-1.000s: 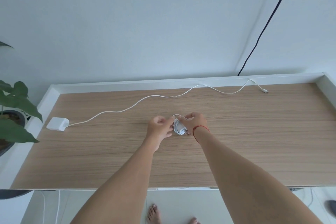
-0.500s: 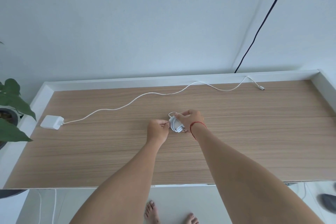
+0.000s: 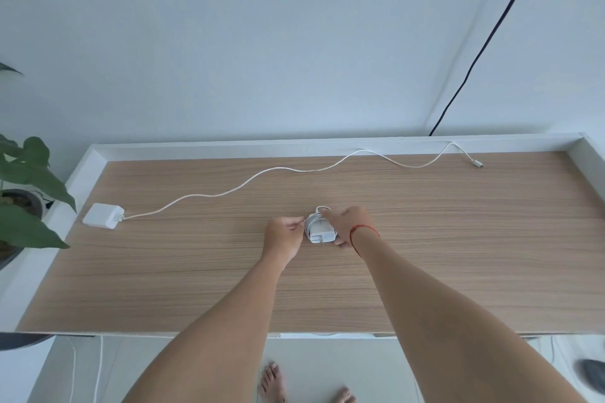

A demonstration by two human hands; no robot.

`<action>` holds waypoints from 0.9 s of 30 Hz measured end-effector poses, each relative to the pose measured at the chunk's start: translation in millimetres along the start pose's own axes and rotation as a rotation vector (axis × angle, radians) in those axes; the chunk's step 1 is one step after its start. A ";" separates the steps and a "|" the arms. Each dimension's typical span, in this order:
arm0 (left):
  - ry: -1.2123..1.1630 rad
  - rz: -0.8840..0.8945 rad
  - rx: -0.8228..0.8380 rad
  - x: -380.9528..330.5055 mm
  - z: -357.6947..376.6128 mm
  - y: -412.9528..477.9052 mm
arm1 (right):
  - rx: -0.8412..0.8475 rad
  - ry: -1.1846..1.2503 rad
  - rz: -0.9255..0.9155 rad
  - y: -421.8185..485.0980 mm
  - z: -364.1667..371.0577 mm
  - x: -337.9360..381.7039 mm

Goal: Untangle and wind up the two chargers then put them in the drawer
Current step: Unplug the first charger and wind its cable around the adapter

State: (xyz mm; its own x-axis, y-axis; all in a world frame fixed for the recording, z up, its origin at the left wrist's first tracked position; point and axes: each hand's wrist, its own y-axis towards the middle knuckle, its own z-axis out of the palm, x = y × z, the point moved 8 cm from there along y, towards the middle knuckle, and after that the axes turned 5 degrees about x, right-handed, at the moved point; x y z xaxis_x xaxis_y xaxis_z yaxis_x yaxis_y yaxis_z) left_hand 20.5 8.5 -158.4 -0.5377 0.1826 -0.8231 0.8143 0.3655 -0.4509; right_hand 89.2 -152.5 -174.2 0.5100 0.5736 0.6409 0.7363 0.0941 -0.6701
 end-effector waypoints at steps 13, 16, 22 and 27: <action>-0.041 -0.042 -0.098 -2.1 -18.0 -0.6 | 0.079 0.077 -0.088 -4.3 13.9 4.9; -0.146 -0.204 0.037 8.0 -6.0 -6.5 | 0.058 0.082 -0.085 -7.8 13.1 5.7; -0.201 -0.185 0.190 4.1 14.9 -13.6 | 0.058 0.145 -0.055 -11.7 15.5 2.7; -0.190 -0.125 0.233 -4.8 19.4 -14.3 | 0.046 0.219 -0.040 -17.1 8.9 -2.9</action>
State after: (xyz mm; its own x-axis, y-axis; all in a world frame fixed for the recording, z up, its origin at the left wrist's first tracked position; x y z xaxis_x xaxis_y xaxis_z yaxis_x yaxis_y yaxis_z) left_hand 15.7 -15.4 -154.7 -0.6044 -0.0324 -0.7960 0.7842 0.1516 -0.6017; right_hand 71.2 -148.5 -168.0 0.5686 0.3787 0.7302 0.7395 0.1536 -0.6554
